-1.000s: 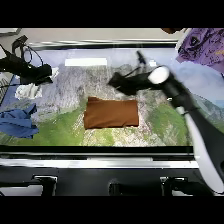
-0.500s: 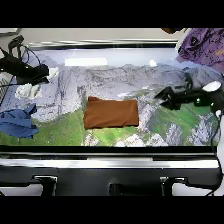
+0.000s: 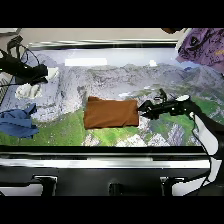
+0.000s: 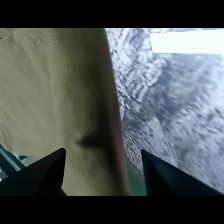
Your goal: Fold the clothes and pants, and hang the long-sleeved shirts on hangers.
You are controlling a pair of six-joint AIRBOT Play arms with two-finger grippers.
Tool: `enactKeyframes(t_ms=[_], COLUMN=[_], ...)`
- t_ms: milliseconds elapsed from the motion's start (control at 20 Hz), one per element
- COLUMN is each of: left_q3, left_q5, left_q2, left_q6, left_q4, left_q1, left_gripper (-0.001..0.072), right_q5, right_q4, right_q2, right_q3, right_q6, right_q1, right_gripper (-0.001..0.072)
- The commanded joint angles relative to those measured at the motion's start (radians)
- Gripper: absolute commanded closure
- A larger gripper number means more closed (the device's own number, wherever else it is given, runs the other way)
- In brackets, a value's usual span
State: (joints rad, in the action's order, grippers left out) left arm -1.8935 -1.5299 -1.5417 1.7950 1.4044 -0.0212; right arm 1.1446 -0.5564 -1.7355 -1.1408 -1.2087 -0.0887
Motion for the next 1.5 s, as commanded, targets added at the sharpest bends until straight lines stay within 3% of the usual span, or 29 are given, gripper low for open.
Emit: enactKeyframes(t_ms=[0, 100, 200, 350, 550, 1150, 1450], left_q3=[0.0, 0.0, 0.0, 0.0, 0.0, 0.0, 0.0], left_q5=[0.0, 0.0, 0.0, 0.0, 0.0, -0.001, -0.026], left_q2=[0.0, 0.0, 0.0, 0.0, 0.0, 0.0, 0.0], left_q6=[0.0, 0.0, 0.0, 0.0, 0.0, 0.0, 0.0], left_q4=[0.0, 0.0, 0.0, 0.0, 0.0, -0.001, -0.001], left_q1=[0.001, 0.001, 0.001, 0.001, 0.001, 0.001, 0.001], left_gripper=[0.0689, 0.0689, 0.0689, 0.0689, 0.0689, 0.0689, 0.0689], right_q5=[-0.073, -0.082, -0.074, -0.021, 0.02, -0.018, -0.018], right_q4=[0.031, 0.033, 0.036, 0.011, -0.182, -0.38, -0.56], right_q2=[-0.021, -0.021, -0.021, -0.02, -0.02, -0.02, -0.008], right_q3=[0.002, 0.002, 0.001, -0.066, -0.299, -0.725, -0.794], right_q6=[0.015, 0.016, 0.018, -0.021, -0.233, -0.525, -0.682], right_q1=[0.072, 0.093, 0.097, 0.094, 0.051, -0.309, -0.515], right_gripper=[0.0221, 0.0346, 0.068, 0.0682, 0.0681, 0.0682, 0.0682])
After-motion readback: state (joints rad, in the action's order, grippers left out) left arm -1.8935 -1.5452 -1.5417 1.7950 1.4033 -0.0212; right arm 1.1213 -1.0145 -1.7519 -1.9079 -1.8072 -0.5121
